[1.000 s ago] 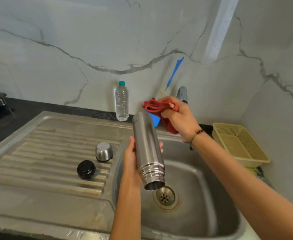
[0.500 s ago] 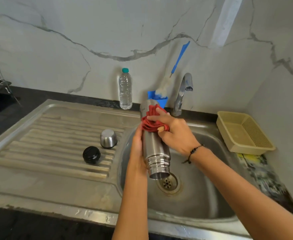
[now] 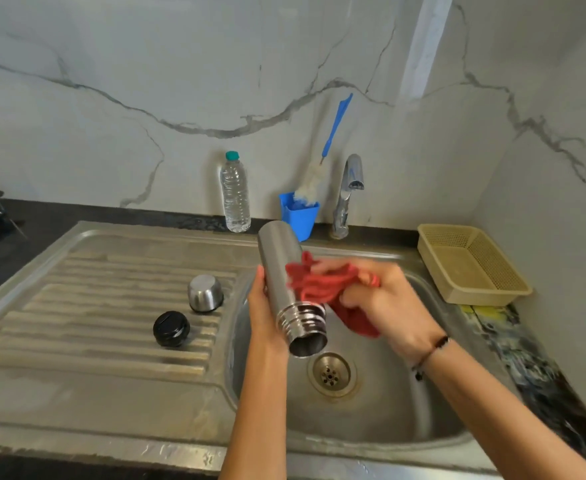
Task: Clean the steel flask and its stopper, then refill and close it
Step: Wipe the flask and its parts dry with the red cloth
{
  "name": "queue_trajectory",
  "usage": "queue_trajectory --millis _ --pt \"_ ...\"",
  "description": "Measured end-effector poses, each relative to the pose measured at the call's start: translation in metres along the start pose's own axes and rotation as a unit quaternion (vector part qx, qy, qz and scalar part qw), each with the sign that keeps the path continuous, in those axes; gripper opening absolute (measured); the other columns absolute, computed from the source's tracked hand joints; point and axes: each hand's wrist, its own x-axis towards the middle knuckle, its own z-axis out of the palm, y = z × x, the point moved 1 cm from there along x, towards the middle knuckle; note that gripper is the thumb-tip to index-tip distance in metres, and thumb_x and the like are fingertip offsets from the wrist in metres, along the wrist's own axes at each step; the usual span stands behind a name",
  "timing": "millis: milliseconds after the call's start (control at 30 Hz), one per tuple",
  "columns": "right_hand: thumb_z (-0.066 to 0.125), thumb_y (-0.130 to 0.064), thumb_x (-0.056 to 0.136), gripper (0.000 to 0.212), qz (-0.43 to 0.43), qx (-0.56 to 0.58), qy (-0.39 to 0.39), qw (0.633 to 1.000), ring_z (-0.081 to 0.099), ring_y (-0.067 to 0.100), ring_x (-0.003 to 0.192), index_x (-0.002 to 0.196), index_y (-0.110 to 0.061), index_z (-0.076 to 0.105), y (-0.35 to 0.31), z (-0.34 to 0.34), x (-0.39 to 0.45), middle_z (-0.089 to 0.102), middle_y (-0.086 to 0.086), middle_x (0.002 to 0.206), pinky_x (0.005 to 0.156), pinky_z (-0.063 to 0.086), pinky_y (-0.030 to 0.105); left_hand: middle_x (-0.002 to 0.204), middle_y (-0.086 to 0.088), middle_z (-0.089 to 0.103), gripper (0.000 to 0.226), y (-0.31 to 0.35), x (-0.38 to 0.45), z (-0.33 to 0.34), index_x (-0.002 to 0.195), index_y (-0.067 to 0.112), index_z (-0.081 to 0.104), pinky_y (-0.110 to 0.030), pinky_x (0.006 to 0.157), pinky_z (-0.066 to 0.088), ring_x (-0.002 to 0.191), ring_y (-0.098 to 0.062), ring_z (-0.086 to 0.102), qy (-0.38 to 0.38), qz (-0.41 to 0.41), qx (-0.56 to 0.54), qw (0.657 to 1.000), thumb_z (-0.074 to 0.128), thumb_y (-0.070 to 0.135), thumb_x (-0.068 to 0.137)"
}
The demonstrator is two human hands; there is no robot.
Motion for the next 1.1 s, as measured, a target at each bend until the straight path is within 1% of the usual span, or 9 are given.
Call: queue_trajectory --millis 100,200,300,400,633,767,867,967,1100 --pt "0.046 0.01 0.07 0.043 0.008 0.042 0.078 0.996 0.069 0.01 0.09 0.097 -0.012 0.071 -0.013 -0.011 0.039 0.073 -0.001 0.095 0.086 0.05 0.025 0.111 -0.024 0.062 0.073 -0.001 0.004 -0.009 0.129 0.0 0.054 -0.036 0.069 0.056 0.09 -0.033 0.062 0.08 0.041 0.067 0.994 0.057 0.055 0.08" --pt "0.044 0.012 0.076 0.044 -0.005 -0.038 0.108 0.993 0.061 -0.009 0.072 0.102 -0.011 0.07 -0.019 -0.012 0.076 0.069 -0.006 0.092 0.074 0.049 0.015 0.106 -0.03 0.063 0.067 -0.001 -0.001 -0.004 0.124 -0.001 0.057 -0.034 0.064 0.057 0.084 -0.034 0.066 0.096 0.028 0.113 0.989 0.045 0.055 0.089" --pt "0.047 0.004 0.08 0.044 -0.011 -0.184 0.071 0.98 0.062 0.005 0.102 0.11 -0.02 0.068 -0.014 -0.004 0.098 0.068 -0.003 0.112 0.096 0.046 0.023 0.092 -0.024 0.066 0.071 0.001 -0.006 0.002 0.119 0.001 0.059 -0.029 0.057 0.057 0.072 -0.029 0.068 0.049 0.009 0.135 0.99 0.041 0.061 0.087" --pt "0.048 -0.007 0.084 0.048 0.011 -0.298 0.002 0.955 0.041 0.022 0.132 0.122 -0.034 0.059 0.004 0.009 0.104 0.05 -0.002 0.139 0.112 0.03 0.035 0.094 -0.019 0.068 0.065 0.009 -0.005 0.003 0.119 0.001 0.06 -0.032 0.066 0.057 0.078 -0.027 0.067 0.047 0.029 0.165 0.985 0.05 0.056 0.084" --pt "0.05 -0.009 0.087 0.045 -0.001 -0.369 -0.024 0.929 0.048 0.028 0.122 0.124 -0.032 0.058 -0.008 0.025 0.063 0.048 -0.003 0.139 0.103 0.037 0.038 0.095 -0.013 0.071 0.04 0.006 0.003 0.003 0.109 0.009 0.066 -0.033 0.075 0.055 0.081 -0.023 0.068 0.067 0.056 0.084 0.993 0.043 0.04 0.096" --pt "0.053 -0.015 0.085 0.044 -0.014 -0.399 -0.069 0.914 0.047 0.024 0.126 0.125 -0.034 0.057 -0.002 0.033 0.021 0.041 -0.002 0.145 0.097 0.042 0.039 0.119 -0.019 0.06 0.057 0.004 0.005 -0.001 0.121 0.001 0.061 -0.037 0.099 0.045 0.105 -0.028 0.061 0.035 0.042 0.025 0.998 0.042 0.046 0.092" --pt "0.045 -0.024 0.078 0.045 -0.023 -0.369 -0.059 0.927 0.047 0.022 0.128 0.118 -0.032 0.063 0.006 0.034 -0.003 0.048 0.002 0.14 0.096 0.047 0.044 0.091 -0.019 0.068 0.061 -0.001 0.006 -0.008 0.092 -0.001 0.072 -0.039 0.089 0.052 0.088 -0.03 0.065 0.053 0.011 0.036 0.998 0.045 0.054 0.086" --pt "0.04 -0.024 0.07 0.051 -0.015 -0.328 -0.05 0.943 0.045 0.01 0.129 0.112 -0.035 0.066 0.014 0.026 -0.018 0.054 0.0 0.135 0.1 0.045 0.038 0.083 -0.02 0.066 0.061 -0.002 0.008 -0.009 0.105 -0.004 0.061 -0.045 0.091 0.048 0.082 -0.031 0.064 0.108 0.024 0.038 0.993 0.049 0.053 0.087" --pt "0.053 0.006 0.076 0.053 0.001 -0.217 -0.031 0.976 0.051 -0.009 0.115 0.099 -0.038 0.069 0.007 0.003 -0.011 0.064 -0.011 0.117 0.106 0.038 0.022 0.078 -0.015 0.069 0.056 0.0 0.005 0.0 0.115 -0.003 0.055 -0.034 0.066 0.058 0.069 -0.024 0.069 0.111 0.046 0.067 0.99 0.042 0.047 0.094"
